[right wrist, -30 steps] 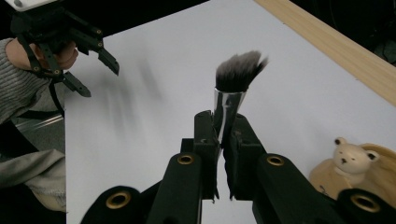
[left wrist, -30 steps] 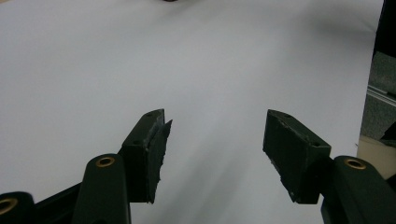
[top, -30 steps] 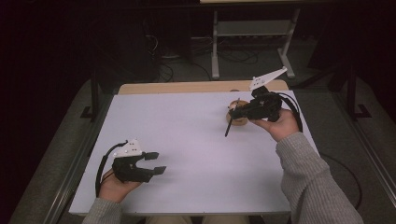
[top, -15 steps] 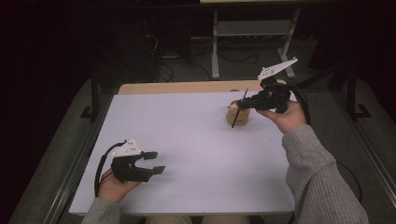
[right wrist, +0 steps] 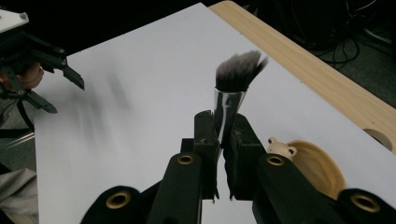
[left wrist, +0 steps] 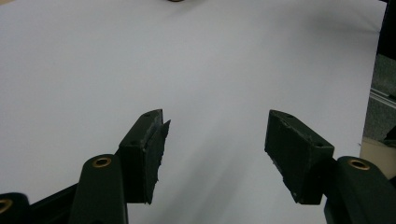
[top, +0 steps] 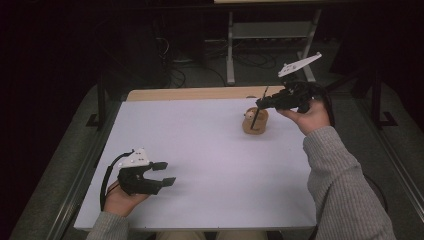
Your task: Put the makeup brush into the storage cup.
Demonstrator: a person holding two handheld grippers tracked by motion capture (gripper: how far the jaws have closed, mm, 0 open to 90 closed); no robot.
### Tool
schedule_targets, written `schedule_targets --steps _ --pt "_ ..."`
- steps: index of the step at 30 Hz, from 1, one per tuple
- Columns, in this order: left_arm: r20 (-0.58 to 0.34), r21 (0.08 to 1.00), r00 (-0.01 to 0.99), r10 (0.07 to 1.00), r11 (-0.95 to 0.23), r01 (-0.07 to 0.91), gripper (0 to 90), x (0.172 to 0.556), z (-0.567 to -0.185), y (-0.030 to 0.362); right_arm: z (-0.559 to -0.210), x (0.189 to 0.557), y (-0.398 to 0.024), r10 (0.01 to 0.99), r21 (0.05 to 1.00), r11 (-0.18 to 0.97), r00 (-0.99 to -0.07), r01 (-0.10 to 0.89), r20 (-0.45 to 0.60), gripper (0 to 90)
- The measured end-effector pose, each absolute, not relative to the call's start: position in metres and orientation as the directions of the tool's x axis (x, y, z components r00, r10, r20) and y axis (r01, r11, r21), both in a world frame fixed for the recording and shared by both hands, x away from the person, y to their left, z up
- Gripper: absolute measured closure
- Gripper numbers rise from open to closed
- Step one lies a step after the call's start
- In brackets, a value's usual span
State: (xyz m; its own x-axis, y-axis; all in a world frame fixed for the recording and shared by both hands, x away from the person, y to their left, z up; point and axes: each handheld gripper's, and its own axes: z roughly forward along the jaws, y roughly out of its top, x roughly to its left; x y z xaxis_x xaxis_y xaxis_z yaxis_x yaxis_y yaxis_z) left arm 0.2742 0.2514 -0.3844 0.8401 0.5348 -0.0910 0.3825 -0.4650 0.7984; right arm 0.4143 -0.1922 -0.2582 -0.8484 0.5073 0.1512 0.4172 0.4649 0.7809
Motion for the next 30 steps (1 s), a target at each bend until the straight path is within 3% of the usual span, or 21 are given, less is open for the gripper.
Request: schedule_targets --steps 30 --pt "-0.094 0.799 0.832 0.546 -0.458 0.391 35.5 0.275 -0.384 0.254 -0.239 0.454 -0.203 0.579 0.778 0.429 -0.801 0.459 0.153 83.1"
